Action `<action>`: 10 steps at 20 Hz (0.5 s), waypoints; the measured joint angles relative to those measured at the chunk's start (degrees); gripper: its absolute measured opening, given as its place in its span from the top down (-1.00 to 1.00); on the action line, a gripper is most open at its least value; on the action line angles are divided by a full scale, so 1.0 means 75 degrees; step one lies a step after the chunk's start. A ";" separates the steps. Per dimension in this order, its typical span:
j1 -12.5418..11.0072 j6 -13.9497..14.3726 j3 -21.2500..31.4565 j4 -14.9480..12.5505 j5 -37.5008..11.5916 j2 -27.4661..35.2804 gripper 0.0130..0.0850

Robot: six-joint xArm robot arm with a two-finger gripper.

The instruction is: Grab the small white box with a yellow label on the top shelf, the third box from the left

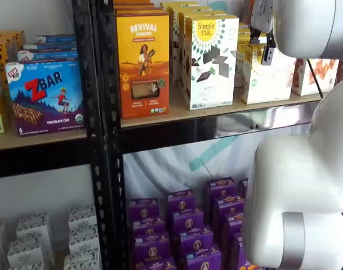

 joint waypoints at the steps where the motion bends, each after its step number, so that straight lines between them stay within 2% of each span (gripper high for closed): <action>1: -0.0002 0.0000 0.0012 0.0006 -0.0008 -0.0012 -0.33; 4: -0.0004 -0.0001 0.0040 0.0009 -0.0017 -0.0036 -0.22; 5: -0.0006 -0.0003 0.0053 0.0010 -0.0023 -0.0047 -0.11; 10: -0.0038 -0.0035 0.0094 -0.0001 -0.0020 -0.0089 -0.11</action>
